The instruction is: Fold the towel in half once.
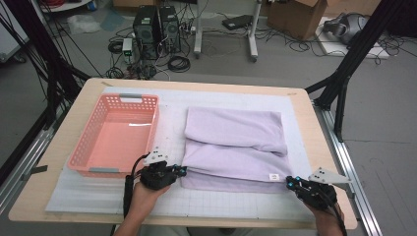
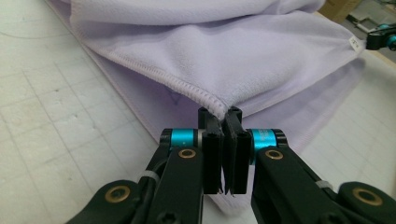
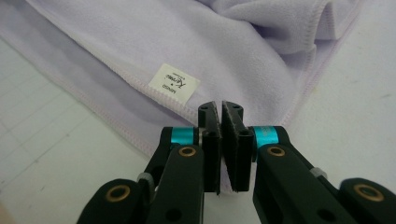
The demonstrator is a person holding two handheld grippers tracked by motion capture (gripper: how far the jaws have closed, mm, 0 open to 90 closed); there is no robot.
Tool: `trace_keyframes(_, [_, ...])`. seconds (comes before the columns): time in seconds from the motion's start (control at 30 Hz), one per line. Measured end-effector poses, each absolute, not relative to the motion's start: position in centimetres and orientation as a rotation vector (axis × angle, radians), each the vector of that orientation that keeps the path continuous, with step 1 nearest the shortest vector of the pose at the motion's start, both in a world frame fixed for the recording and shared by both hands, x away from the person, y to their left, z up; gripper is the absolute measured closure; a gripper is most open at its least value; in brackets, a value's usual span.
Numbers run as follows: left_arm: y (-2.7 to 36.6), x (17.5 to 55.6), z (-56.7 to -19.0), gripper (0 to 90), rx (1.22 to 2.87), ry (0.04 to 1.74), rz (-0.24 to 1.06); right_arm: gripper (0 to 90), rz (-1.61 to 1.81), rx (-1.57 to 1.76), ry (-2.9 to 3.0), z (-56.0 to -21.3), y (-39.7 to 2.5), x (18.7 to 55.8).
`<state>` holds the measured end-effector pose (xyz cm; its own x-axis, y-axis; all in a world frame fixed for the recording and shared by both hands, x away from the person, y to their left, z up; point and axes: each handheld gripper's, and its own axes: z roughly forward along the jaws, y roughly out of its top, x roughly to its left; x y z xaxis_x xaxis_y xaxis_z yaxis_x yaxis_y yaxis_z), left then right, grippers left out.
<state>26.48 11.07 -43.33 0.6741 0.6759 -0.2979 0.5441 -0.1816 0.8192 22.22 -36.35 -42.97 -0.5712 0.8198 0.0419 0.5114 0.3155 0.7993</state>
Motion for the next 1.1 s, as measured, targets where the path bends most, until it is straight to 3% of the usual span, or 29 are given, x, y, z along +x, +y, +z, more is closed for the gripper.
trace_keyframes(0.33, [11.2, 23.7, -44.4, 85.0, 1.944, 0.951, 0.142, 85.4, 1.145, 1.16, 2.291, -42.9, -36.7, 21.3])
trace_keyframes(0.37, [11.1, 23.8, -44.2, 78.4, 1.937, 0.951, 0.156, 83.0, 1.135, 1.165, 2.305, -43.2, -36.7, 21.4])
trace_keyframes(0.47, [11.0, 24.1, -43.1, 52.9, 1.87, 0.947, 0.217, 56.4, 1.219, 1.226, 2.262, -43.1, -37.1, 21.6])
trace_keyframes(0.57, [11.0, 25.1, -42.3, 47.0, 1.827, 0.941, 0.25, 52.9, 1.347, 1.26, 2.122, -42.2, -38.1, 22.1])
trace_keyframes(1.1, [8.5, 35.4, -40.0, 41.6, 1.772, 1.038, 0.323, 55.8, 1.28, 1.321, 2.021, -40.2, -37.4, 32.2])
